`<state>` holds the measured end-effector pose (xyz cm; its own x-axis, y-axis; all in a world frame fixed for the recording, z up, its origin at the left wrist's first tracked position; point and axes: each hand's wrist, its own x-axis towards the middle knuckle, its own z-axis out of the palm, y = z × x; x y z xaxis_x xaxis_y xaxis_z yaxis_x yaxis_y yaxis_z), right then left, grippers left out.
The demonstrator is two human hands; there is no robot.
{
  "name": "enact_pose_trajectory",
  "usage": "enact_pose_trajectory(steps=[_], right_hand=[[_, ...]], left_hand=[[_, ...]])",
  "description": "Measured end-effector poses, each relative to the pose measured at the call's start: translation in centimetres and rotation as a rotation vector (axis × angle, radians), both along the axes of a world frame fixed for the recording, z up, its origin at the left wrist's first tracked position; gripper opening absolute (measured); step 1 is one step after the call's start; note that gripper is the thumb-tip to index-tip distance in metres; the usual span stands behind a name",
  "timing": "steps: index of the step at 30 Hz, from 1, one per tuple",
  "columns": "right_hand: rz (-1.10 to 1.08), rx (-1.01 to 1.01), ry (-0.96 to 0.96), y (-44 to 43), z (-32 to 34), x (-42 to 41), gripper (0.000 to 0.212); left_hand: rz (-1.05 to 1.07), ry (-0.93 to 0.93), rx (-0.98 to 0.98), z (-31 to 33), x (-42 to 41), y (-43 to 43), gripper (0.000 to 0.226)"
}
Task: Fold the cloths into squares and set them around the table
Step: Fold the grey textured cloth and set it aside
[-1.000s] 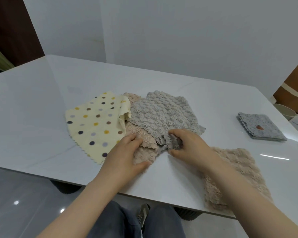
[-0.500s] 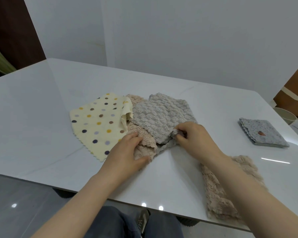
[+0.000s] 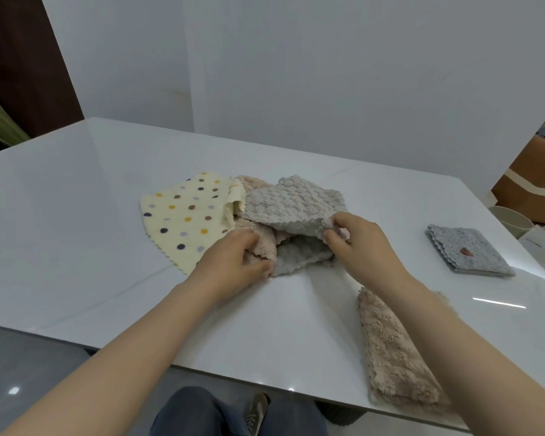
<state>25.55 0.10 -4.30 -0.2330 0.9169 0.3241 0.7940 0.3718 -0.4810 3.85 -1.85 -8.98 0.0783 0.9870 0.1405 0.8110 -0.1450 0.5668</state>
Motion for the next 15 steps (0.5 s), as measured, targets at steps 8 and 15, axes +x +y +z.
enact_pose_trajectory(steps=[8, 15], right_hand=[[0.03, 0.055, 0.058, 0.1, 2.2, -0.9, 0.024], [0.078, 0.163, 0.099, -0.9, 3.1, -1.2, 0.017]], left_hand=[[0.06, -0.123, 0.246, 2.1, 1.1, -0.6, 0.042], [0.1, -0.167, 0.225, 2.9, 1.8, 0.7, 0.063]])
